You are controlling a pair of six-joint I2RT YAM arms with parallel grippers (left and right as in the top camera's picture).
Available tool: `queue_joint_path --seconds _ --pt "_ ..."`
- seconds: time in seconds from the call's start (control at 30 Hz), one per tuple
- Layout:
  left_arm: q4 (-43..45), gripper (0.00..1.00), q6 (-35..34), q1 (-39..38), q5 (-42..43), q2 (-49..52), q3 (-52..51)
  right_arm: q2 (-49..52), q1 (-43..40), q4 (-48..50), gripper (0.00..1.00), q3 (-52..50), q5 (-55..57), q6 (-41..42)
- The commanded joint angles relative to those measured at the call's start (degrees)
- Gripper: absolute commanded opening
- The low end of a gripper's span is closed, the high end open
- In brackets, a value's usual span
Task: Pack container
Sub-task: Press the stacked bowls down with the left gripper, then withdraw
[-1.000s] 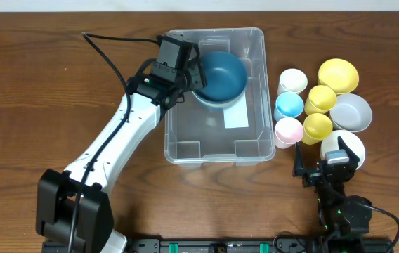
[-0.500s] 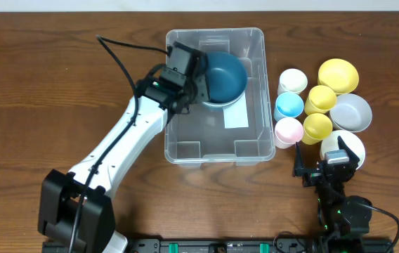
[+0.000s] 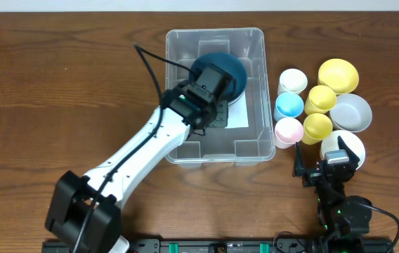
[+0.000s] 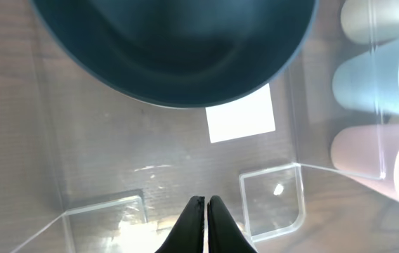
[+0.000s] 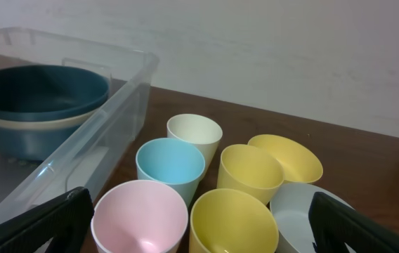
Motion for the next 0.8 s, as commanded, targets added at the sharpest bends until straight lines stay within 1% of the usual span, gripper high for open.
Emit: queue_joint_path --seconds 0.0,0.27,0.5,0.77 --pt "0.04 0.06 0.35 -0.66 -3.91 3.1 0.13 -0.07 -0.31 -0.2 0.99 -0.09 -0.24 -0.42" --pt "3.43 0.06 0.37 -0.63 -4.11 6.88 0.13 -0.07 -0.31 -0.2 0.99 -0.09 -0.24 -0.42" --pt "6.14 0.06 0.35 -0.63 -8.76 7.17 0.13 -0.07 -0.31 -0.2 0.99 -0.09 -0.24 -0.42" --pt "7.17 0.06 0.37 -0.63 -9.03 8.0 0.13 -0.07 -0.31 -0.2 0.99 -0.09 -0.24 -0.42"
